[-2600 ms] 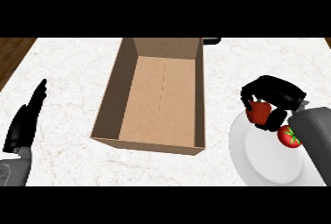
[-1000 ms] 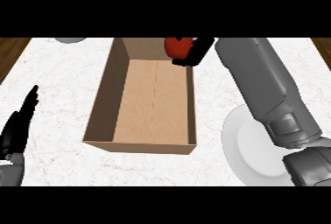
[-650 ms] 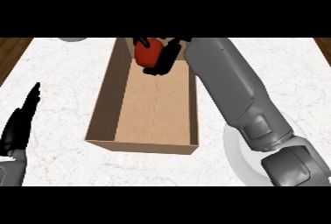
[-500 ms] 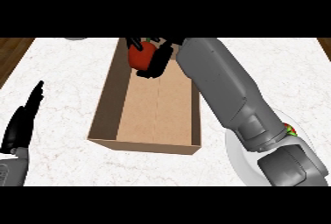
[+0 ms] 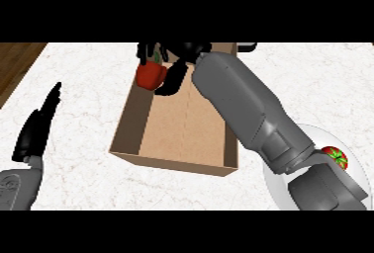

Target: Pick the bell pepper from the plate and place it in the cardboard box

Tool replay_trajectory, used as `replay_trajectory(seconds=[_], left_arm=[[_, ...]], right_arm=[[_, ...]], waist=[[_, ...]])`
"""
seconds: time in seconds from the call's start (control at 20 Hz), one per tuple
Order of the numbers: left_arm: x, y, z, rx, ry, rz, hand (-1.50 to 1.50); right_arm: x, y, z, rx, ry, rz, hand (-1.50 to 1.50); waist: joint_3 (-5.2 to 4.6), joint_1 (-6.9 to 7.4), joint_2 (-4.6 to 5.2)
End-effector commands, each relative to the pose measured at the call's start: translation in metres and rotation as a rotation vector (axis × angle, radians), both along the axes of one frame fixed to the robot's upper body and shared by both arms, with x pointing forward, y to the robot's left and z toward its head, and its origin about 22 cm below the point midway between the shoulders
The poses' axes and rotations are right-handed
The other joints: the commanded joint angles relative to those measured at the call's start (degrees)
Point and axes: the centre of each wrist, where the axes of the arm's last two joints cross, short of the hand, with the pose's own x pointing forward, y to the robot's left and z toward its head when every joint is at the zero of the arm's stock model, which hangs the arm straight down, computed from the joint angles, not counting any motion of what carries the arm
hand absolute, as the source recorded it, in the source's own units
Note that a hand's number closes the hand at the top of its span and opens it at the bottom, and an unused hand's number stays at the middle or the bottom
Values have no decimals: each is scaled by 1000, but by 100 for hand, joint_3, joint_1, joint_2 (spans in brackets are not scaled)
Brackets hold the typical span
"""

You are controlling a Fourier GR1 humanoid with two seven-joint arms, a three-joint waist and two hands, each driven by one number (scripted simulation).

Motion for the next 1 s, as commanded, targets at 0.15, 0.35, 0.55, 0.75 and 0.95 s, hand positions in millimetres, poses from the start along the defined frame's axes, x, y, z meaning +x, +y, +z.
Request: replay_trajectory(seconds=[0.15, 0.35, 0.55, 0.75, 0.95], left_arm=[[7, -8, -3, -7, -2, -35, 0], [-5, -13, -14, 1, -8, -33, 0], [-1, -4, -8, 17, -12, 14, 0], [-1, 2, -1, -5, -7, 42, 0], [-5, 4, -4, -9, -11, 39, 0]], right_arm=[[-7, -7, -41, -7, 106, -46, -150], [-9, -2, -33, 116, 75, -15, -150], [-8, -1, -21, 287, 62, -2, -150], [1, -7, -10, 442, 119, -49, -150], [8, -14, -4, 516, 171, -30, -150]], waist=[[-3, 203, 50], [2, 205, 51], [7, -24, 27], [12, -176, 19], [13, -270, -11]])
